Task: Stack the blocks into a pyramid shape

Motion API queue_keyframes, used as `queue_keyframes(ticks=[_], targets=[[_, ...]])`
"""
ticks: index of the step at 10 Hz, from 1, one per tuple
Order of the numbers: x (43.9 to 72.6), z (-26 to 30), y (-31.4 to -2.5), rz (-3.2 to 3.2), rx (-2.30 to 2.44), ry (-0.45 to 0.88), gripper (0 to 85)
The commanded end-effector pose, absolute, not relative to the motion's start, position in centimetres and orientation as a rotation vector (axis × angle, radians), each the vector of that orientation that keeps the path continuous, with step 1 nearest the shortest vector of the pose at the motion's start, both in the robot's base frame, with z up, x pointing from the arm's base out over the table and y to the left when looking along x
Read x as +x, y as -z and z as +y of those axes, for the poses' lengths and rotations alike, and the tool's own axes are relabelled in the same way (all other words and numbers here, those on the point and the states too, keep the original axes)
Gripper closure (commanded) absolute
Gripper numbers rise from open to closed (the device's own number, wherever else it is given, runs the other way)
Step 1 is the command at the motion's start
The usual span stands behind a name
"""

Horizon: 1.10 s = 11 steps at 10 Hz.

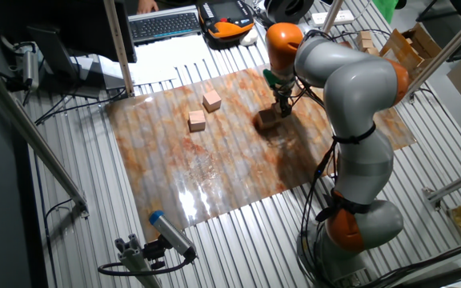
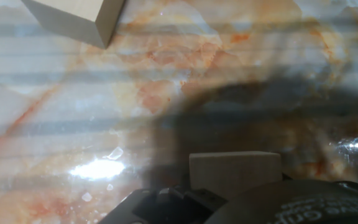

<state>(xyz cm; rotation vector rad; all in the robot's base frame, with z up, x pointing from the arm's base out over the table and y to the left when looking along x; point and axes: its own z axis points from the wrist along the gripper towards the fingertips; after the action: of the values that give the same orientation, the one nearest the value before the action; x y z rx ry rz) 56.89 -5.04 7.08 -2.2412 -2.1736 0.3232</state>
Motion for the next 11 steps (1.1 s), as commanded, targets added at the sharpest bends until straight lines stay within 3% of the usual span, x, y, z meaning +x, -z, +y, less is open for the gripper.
queue_keyframes(ticks=[1,11], targets=[[56.88,-5.04,-7.04,-2.176,-2.239,-0.32,85.0],[56.64,-5.01,-6.34,-2.181,-2.237,-0.318,85.0]])
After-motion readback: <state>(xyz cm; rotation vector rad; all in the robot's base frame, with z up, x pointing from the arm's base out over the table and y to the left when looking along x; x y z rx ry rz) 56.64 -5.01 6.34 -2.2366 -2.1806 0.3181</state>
